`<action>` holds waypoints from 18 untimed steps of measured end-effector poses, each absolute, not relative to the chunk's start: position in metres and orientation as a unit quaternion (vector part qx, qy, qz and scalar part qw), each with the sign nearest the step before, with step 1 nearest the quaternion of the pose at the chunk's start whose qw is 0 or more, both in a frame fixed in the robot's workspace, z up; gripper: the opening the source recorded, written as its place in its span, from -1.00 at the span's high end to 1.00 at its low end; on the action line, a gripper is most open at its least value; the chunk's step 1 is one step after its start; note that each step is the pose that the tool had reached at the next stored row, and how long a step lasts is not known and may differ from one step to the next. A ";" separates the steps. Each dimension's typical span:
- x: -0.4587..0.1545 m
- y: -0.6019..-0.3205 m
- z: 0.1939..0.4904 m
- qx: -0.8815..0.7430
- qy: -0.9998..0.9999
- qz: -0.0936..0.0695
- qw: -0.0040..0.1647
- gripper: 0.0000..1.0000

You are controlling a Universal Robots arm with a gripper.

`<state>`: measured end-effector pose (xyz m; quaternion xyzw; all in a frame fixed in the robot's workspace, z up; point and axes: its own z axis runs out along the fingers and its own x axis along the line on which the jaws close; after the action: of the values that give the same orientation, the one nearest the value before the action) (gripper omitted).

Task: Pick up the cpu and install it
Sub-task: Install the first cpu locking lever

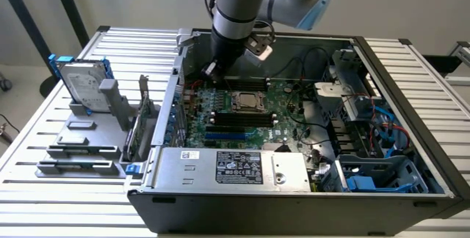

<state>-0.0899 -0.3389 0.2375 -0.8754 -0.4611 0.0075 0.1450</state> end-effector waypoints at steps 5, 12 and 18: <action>-0.091 -0.339 0.239 -0.884 -0.442 0.001 0.152 0.79; -0.091 -0.339 0.240 -0.894 -0.418 -0.010 0.161 0.79; -0.090 -0.339 0.240 -0.901 -0.402 -0.019 0.165 0.79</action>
<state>-0.0904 -0.3389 0.2401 -0.9005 -0.4018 -0.0186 0.1649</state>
